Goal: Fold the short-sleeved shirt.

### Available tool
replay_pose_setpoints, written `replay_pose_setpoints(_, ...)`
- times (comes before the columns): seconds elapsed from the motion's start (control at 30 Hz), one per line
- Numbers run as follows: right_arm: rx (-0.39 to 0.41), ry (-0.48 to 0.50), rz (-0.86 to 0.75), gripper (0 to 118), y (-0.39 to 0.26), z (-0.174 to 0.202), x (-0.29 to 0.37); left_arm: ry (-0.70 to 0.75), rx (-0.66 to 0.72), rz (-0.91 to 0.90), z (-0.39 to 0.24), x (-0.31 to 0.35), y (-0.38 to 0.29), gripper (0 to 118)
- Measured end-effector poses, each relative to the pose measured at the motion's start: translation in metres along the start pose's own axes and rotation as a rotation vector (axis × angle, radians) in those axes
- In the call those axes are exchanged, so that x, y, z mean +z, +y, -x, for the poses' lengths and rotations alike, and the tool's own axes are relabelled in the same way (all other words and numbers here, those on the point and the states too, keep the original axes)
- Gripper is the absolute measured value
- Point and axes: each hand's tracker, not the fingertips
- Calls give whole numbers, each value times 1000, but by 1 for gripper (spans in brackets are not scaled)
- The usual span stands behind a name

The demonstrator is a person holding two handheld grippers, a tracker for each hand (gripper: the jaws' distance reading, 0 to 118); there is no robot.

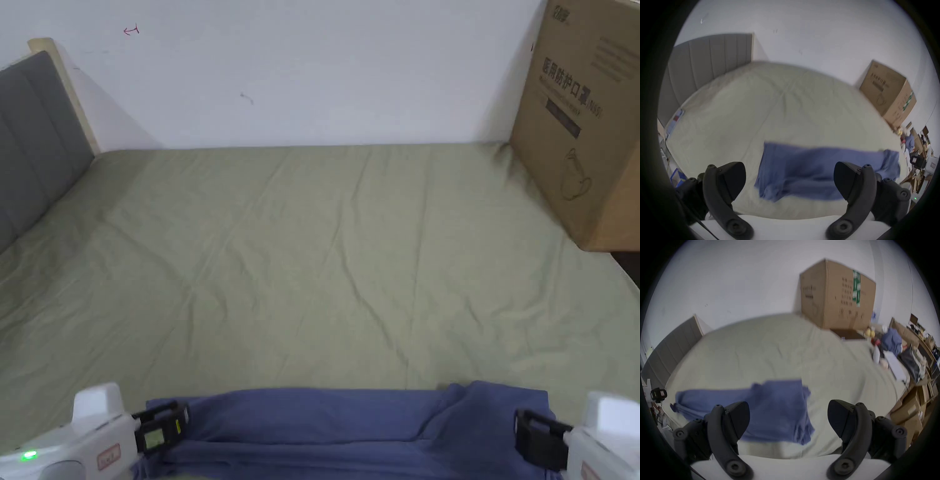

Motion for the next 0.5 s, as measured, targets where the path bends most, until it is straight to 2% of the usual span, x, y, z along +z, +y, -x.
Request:
replay_pose_setpoints(0.1,29,25,-147,100,37,22,31,-10,-34,-143,-21,24,29,112)
replay_pose_setpoints(0.23,55,64,-332,100,75,44,62,5,-151,-357,-53,47,57,111)
replay_pose_setpoints(0.33,70,61,-439,100,92,59,76,42,-198,-495,-77,60,66,105)
replay_pose_setpoints(0.4,93,44,-492,98,100,70,83,54,-214,-536,-91,62,71,95)
replay_pose_setpoints(0.5,105,15,-544,88,104,82,90,32,-212,-592,-102,67,72,62)
